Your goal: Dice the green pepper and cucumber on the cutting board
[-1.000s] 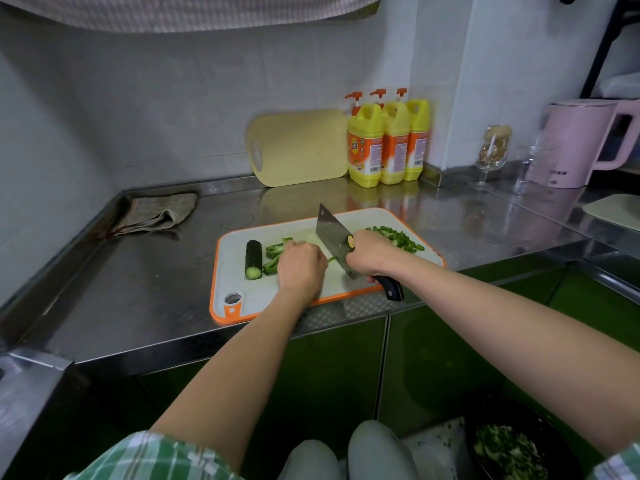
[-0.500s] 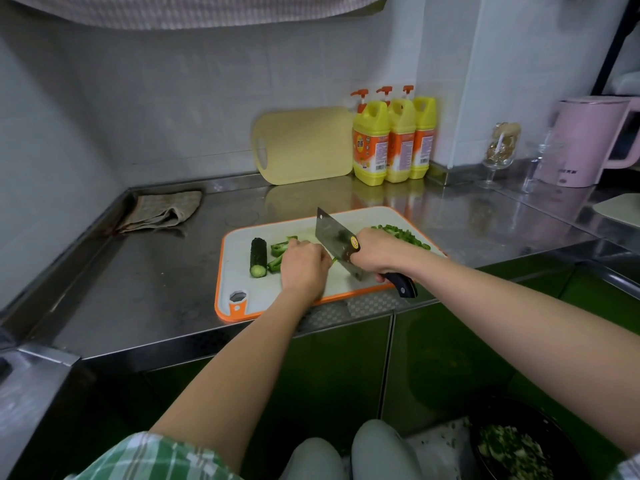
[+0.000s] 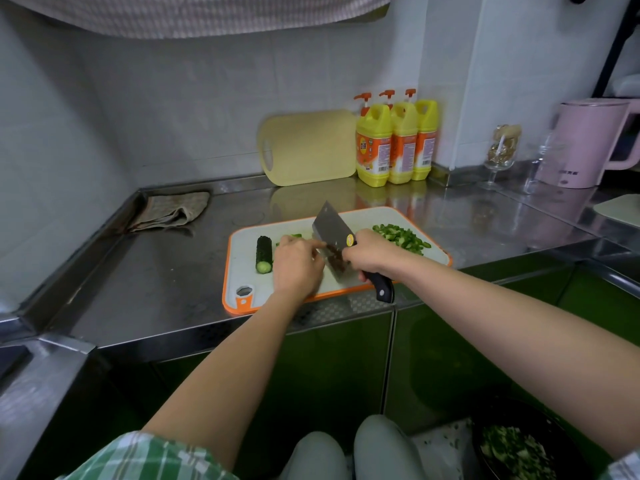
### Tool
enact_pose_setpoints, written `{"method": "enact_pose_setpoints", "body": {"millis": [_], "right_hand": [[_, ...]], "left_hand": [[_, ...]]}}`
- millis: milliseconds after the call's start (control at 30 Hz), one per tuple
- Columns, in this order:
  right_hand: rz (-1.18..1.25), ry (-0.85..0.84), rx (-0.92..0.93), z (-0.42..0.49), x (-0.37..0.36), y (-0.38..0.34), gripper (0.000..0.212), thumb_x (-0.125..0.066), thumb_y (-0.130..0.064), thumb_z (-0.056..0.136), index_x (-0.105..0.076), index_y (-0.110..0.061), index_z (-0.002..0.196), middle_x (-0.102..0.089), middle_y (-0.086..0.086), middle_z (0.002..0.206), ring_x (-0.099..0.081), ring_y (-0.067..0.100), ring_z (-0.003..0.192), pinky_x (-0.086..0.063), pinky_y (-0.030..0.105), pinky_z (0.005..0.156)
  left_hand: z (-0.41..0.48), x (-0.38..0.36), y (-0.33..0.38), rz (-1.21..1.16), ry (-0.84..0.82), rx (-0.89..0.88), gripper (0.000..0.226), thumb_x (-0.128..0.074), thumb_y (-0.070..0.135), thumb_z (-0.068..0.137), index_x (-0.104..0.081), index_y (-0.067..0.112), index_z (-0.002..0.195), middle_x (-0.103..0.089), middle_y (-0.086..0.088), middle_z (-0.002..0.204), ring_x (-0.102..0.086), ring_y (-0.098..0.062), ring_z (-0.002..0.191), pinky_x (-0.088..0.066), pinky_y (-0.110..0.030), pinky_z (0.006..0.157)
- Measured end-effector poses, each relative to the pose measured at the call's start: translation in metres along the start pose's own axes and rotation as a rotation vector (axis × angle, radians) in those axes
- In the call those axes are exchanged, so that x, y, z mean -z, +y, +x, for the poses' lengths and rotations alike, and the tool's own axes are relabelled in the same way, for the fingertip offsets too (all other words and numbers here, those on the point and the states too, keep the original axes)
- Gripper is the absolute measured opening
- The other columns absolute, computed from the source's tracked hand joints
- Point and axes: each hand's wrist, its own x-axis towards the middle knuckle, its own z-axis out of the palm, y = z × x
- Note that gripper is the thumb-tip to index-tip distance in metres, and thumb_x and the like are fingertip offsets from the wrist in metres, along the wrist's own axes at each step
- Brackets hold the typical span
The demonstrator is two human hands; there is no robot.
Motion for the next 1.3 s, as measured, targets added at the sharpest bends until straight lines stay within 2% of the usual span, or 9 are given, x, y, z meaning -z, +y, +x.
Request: {"method": "enact_pose_setpoints", "body": {"millis": [133, 333, 467, 633, 867, 1000, 1100, 1233, 1300], "right_hand": [[-0.011, -0.011, -0.072, -0.001, 0.001, 0.012, 0.011, -0.045, -0.002, 0.092, -0.052, -0.001, 0.085, -0.054, 0.012, 0.060, -0.051, 0.021, 0.044, -0.042, 0.025, 0.043], [-0.048, 0.164, -0.158, 0.001, 0.035, 0.034, 0.012, -0.040, 0.002, 0.089, -0.050, -0.002, 0.084, -0.055, 0.012, 0.055, -0.050, 0.019, 0.043, -0.042, 0.024, 0.044], [0.079, 0.036, -0.032, -0.009, 0.021, 0.015, 0.015, -0.045, -0.003, 0.093, -0.046, -0.008, 0.079, -0.051, 0.011, 0.060, -0.048, 0.018, 0.045, -0.040, 0.023, 0.041], [0.021, -0.164, 0.017, -0.015, 0.012, 0.013, 0.014, -0.051, -0.006, 0.094, -0.049, -0.008, 0.080, -0.048, 0.007, 0.063, -0.047, 0.015, 0.042, -0.039, 0.020, 0.039], [-0.024, 0.118, -0.147, 0.002, 0.039, 0.033, 0.010, -0.041, 0.001, 0.090, -0.047, -0.002, 0.082, -0.052, 0.014, 0.060, -0.048, 0.022, 0.048, -0.043, 0.029, 0.048], [0.108, -0.022, -0.009, -0.004, 0.027, 0.011, 0.011, -0.046, -0.005, 0.093, -0.047, -0.008, 0.083, -0.049, 0.010, 0.066, -0.047, 0.018, 0.047, -0.040, 0.024, 0.043], [0.021, -0.137, 0.052, -0.006, 0.014, 0.001, 0.018, -0.049, -0.006, 0.094, -0.044, -0.010, 0.077, -0.048, 0.009, 0.066, -0.047, 0.016, 0.042, -0.039, 0.021, 0.039], [-0.112, -0.049, -0.048, 0.001, 0.017, 0.007, 0.006, -0.044, -0.002, 0.092, -0.049, -0.002, 0.089, -0.054, 0.014, 0.066, -0.051, 0.020, 0.044, -0.041, 0.021, 0.038], [-0.178, 0.007, -0.089, 0.002, 0.024, 0.007, 0.012, -0.039, 0.000, 0.091, -0.048, 0.001, 0.100, -0.055, 0.015, 0.065, -0.051, 0.020, 0.045, -0.042, 0.023, 0.042]], "left_hand": [[-0.007, 0.007, 0.005, 0.097, -0.002, 0.016, 0.026, -0.057, 0.025, 0.091, -0.071, 0.023, 0.114, -0.068, -0.008, 0.111, -0.045, -0.029, 0.110, -0.035, -0.036, 0.088], [-0.014, 0.012, 0.005, 0.168, -0.025, 0.089, 0.033, -0.055, 0.026, 0.093, -0.064, 0.021, 0.124, -0.056, -0.008, 0.127, -0.041, -0.029, 0.116, -0.033, -0.037, 0.093], [-0.014, 0.016, 0.006, 0.248, -0.043, 0.134, 0.043, -0.054, 0.025, 0.091, -0.052, 0.013, 0.133, -0.050, -0.014, 0.132, -0.039, -0.032, 0.120, -0.033, -0.039, 0.098], [-0.012, 0.024, 0.001, 0.291, -0.063, 0.193, 0.045, -0.055, 0.026, 0.090, -0.045, 0.008, 0.130, -0.047, -0.017, 0.131, -0.038, -0.034, 0.119, -0.033, -0.039, 0.095], [-0.004, 0.034, -0.015, 0.290, -0.065, 0.209, 0.048, -0.056, 0.031, 0.090, -0.046, 0.009, 0.132, -0.047, -0.015, 0.134, -0.036, -0.034, 0.123, -0.031, -0.040, 0.098], [0.001, 0.033, -0.015, 0.301, -0.080, 0.175, 0.048, -0.055, 0.037, 0.090, -0.048, 0.010, 0.131, -0.049, -0.014, 0.134, -0.034, -0.033, 0.125, -0.031, -0.041, 0.099], [0.004, 0.028, -0.017, 0.348, -0.113, 0.168, 0.050, -0.057, 0.042, 0.088, -0.050, 0.010, 0.126, -0.050, -0.013, 0.131, -0.035, -0.033, 0.122, -0.032, -0.039, 0.096], [0.001, 0.024, -0.026, 0.413, -0.050, 0.148, 0.046, -0.058, 0.045, 0.083, -0.053, 0.012, 0.115, -0.053, -0.014, 0.120, -0.039, -0.033, 0.113, -0.032, -0.039, 0.092], [-0.001, 0.022, -0.030, 0.416, -0.033, 0.134, 0.038, -0.057, 0.045, 0.082, -0.061, 0.015, 0.106, -0.054, -0.011, 0.112, -0.038, -0.033, 0.108, -0.033, -0.039, 0.089]]}}
